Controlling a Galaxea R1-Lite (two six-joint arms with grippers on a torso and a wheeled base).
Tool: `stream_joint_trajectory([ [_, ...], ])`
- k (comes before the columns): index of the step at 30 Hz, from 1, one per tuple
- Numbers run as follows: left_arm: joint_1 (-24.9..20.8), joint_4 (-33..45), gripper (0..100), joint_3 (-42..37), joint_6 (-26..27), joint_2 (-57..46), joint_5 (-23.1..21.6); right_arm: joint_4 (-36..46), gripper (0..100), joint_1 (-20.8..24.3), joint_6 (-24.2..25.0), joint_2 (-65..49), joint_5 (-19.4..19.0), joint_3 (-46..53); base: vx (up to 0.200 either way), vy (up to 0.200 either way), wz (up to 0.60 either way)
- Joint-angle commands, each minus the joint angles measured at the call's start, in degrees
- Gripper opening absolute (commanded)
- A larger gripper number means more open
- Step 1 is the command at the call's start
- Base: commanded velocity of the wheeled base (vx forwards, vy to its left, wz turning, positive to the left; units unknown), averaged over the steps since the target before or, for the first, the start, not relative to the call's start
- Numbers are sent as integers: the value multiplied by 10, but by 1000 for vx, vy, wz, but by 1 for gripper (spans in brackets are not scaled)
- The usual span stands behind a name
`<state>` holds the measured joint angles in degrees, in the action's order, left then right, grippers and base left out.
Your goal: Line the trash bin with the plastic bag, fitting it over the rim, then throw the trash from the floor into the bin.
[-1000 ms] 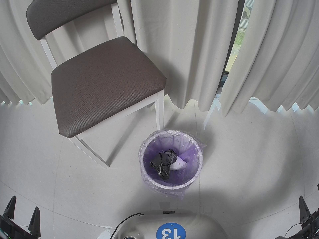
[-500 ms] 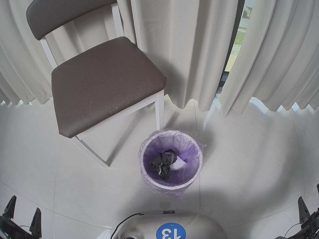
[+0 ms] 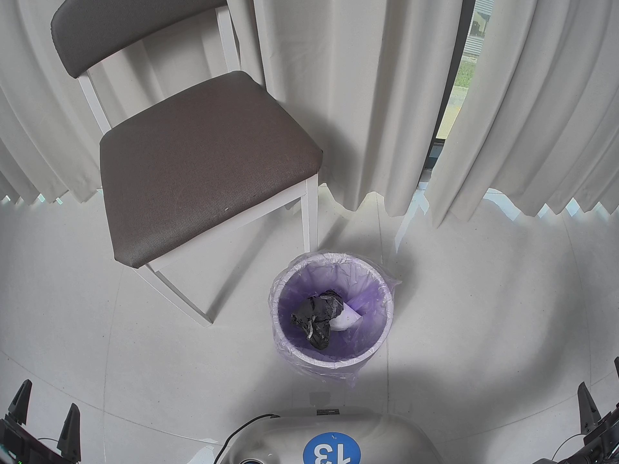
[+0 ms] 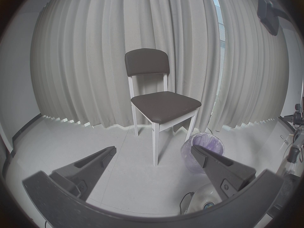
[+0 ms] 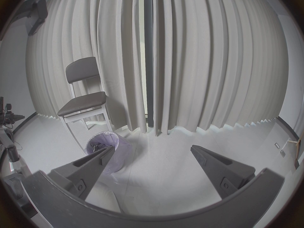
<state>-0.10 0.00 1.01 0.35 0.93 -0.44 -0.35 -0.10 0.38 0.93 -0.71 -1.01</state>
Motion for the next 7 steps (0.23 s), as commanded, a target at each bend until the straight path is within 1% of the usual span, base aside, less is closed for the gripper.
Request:
stream_joint_trajectory([
  [1, 0, 0, 100, -10, 0, -8, 0, 0, 100, 0, 0, -8, 0, 10, 0, 0, 0],
  [7, 0, 0, 100, -10, 0, -8, 0, 0, 100, 0, 0, -8, 0, 10, 0, 0, 0],
])
